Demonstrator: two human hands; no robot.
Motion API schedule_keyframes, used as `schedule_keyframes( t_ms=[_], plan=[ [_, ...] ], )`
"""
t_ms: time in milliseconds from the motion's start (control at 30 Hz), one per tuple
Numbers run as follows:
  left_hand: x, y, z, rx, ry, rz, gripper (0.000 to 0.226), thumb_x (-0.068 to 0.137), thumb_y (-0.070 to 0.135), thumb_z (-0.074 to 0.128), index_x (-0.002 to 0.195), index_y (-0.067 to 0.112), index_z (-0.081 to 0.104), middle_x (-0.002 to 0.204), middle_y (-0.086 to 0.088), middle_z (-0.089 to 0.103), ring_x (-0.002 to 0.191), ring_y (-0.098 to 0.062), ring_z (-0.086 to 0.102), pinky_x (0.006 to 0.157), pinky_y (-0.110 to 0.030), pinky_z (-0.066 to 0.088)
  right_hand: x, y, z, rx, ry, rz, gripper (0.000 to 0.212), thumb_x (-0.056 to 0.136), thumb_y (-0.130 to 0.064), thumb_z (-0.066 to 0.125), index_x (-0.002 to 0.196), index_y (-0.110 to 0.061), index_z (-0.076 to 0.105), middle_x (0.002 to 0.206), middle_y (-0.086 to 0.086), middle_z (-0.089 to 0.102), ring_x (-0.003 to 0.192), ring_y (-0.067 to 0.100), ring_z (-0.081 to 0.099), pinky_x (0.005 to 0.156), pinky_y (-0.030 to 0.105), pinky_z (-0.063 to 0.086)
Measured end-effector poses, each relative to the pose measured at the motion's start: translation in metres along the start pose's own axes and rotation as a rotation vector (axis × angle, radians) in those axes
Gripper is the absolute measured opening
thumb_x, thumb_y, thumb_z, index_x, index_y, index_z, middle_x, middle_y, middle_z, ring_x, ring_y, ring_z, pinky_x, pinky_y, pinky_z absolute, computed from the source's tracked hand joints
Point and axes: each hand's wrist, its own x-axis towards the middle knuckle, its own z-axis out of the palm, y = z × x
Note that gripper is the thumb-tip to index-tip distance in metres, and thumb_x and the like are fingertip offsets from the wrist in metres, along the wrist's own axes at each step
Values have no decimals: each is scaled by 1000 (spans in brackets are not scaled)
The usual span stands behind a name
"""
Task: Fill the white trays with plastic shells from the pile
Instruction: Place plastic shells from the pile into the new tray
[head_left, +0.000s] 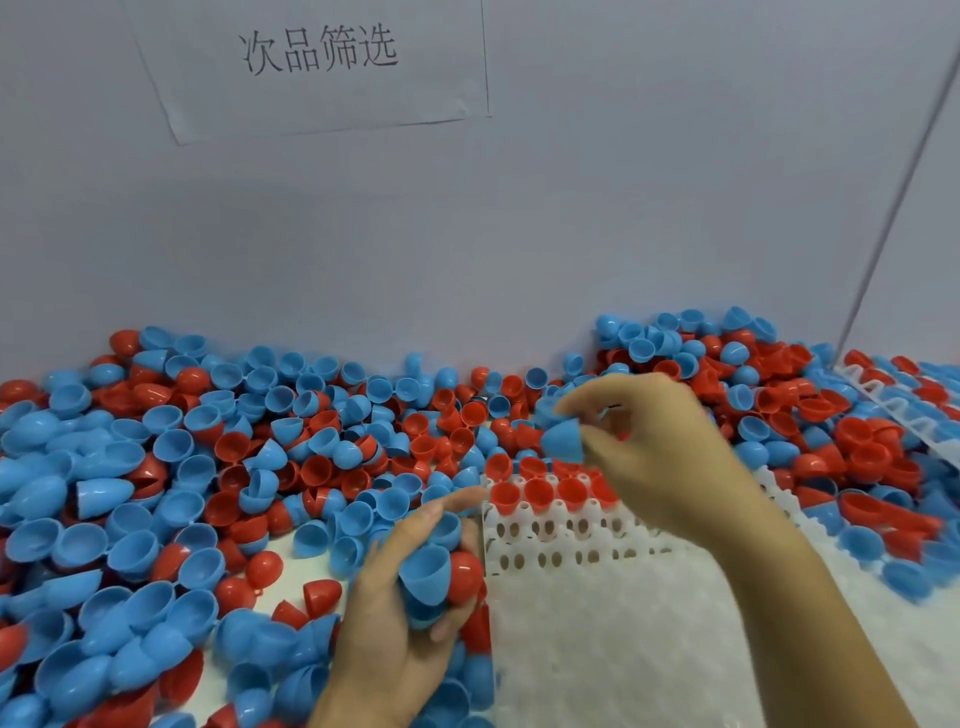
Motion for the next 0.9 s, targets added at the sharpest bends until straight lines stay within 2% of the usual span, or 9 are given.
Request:
schedule_keyframes(
  t_ms=[67, 133, 233, 367, 533, 767, 900],
  plan=[
    [2, 0, -2, -74, 8, 14, 40, 82, 28, 60, 106, -1, 75, 67, -9, 53, 34, -8, 37, 28, -15, 26, 4, 20, -15, -102, 76, 33, 27, 94, -7, 58, 112, -23, 72, 94, -21, 59, 78, -5, 58, 55, 6, 45],
    [3, -1, -2, -112, 20, 21, 39, 85, 26, 57, 105, -2, 74, 68, -11, 53, 34, -9, 34, 27, -16, 28, 12, 45, -27, -216, 56, 98, 30, 95, -4, 55, 115, -21, 71, 103, -11, 62, 81, -1, 57, 56, 8, 42],
    [4, -1, -1, -110, 42, 25, 38, 85, 26, 57, 104, -2, 74, 68, -10, 55, 34, -9, 33, 27, -16, 28, 22, 74, -27, -333, -72, 191, 33, 95, 0, 52, 117, -16, 70, 116, 2, 68, 90, 11, 61, 70, 14, 46],
    [4, -1, -1, -102, 45, 26, 36, 83, 28, 57, 99, 3, 78, 69, -9, 56, 33, -9, 32, 27, -17, 28, 23, 96, 0, -494, -267, 254, 38, 91, 3, 58, 121, -17, 70, 122, 4, 68, 101, 20, 65, 85, 32, 57],
    [4, 0, 0, -112, 58, 30, 37, 82, 28, 58, 100, 2, 77, 68, -9, 56, 33, -8, 33, 27, -17, 28, 25, 104, 16, -580, -232, 278, 45, 88, 2, 64, 123, -25, 69, 127, 2, 63, 103, 23, 66, 85, 37, 59],
    [2, 2, 2, -89, 77, 50, 31, 81, 27, 60, 97, 7, 78, 70, -11, 56, 35, -9, 36, 28, -18, 28, 26, 96, 4, -578, -315, 252, 49, 89, 4, 56, 126, -27, 66, 125, 1, 65, 105, 19, 65, 83, 37, 60],
    [1, 2, 4, -101, 114, 55, 21, 76, 24, 67, 91, 11, 66, 72, -12, 57, 36, -10, 39, 28, -18, 28, 21, 75, -2, -531, -222, 217, 51, 93, 3, 53, 131, -29, 60, 124, 0, 65, 100, 15, 65, 82, 36, 59]
  ],
)
